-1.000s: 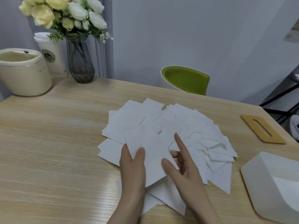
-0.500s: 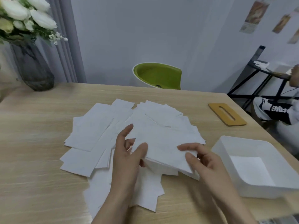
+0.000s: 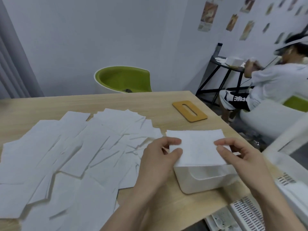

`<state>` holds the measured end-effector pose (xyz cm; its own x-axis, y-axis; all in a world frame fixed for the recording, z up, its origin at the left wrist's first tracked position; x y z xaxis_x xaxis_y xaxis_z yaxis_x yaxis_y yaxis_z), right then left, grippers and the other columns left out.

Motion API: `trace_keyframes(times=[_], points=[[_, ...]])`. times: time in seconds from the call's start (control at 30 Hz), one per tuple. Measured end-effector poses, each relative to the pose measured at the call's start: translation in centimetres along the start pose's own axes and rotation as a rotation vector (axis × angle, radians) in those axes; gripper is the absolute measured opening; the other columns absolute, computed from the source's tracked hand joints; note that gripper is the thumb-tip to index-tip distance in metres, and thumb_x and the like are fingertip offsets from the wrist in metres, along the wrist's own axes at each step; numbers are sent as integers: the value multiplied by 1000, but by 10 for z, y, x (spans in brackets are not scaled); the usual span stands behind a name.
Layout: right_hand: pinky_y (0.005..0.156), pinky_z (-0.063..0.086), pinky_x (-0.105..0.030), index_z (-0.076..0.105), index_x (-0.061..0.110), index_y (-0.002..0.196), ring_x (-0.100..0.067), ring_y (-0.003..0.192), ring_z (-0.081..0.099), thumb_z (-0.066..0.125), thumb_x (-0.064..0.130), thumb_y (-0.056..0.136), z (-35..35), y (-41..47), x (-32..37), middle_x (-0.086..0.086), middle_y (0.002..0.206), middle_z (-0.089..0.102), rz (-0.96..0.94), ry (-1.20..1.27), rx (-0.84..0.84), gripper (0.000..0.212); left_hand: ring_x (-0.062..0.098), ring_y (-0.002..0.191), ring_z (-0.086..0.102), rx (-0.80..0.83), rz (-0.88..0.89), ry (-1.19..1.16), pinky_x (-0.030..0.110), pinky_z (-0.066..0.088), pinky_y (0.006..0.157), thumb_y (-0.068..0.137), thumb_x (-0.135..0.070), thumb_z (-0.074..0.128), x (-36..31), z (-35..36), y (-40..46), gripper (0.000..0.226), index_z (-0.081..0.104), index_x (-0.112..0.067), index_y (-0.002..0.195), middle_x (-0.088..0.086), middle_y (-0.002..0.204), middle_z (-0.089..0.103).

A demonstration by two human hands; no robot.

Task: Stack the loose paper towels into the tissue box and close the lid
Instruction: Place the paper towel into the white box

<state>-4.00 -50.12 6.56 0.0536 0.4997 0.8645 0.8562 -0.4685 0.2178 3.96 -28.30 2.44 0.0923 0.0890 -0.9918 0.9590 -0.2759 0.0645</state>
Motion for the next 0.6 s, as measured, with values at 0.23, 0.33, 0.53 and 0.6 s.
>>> trace_keyframes(times=[0.23, 0.33, 0.53, 0.6], points=[[61, 39, -6, 74, 27, 79, -1, 64, 50, 67, 8, 85, -34, 23, -31, 10, 80, 70, 16, -153, 9, 22, -17, 79, 50, 52, 138, 393, 7, 35, 63, 89, -35, 62, -17, 48, 16, 12, 69, -43, 95, -34, 83, 58], [62, 38, -4, 75, 31, 78, 5, 67, 53, 69, 9, 83, -30, 28, -40, 12, 83, 70, 35, -242, 65, 23, -4, 81, 55, 108, 195, 637, 8, 33, 61, 92, -34, 58, -19, 58, 23, 16, 72, -36, 98, -26, 84, 62], [85, 39, -22, 77, 33, 81, 9, 72, 57, 70, 21, 83, -12, 37, -39, 34, 69, 64, -22, -552, 202, 14, 11, 91, 64, 260, 223, 934, 27, 50, 74, 95, -34, 51, -8, 78, 25, 25, 75, -28, 99, -12, 99, 72], [95, 39, -33, 77, 33, 84, 2, 82, 61, 68, 23, 85, -7, 39, -37, 29, 81, 69, -51, -681, 247, 14, 13, 85, 64, 304, 209, 981, 29, 50, 70, 95, -38, 49, -2, 82, 27, 30, 74, -22, 93, -7, 92, 73]])
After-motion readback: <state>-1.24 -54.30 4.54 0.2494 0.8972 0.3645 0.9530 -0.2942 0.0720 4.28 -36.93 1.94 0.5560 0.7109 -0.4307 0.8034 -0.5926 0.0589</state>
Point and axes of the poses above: each hand's wrist, its own y-axis towards the middle knuckle, its own z-axis out of the palm, x = y × z, the point moved 10 cm from there along y, towards the middle knuckle
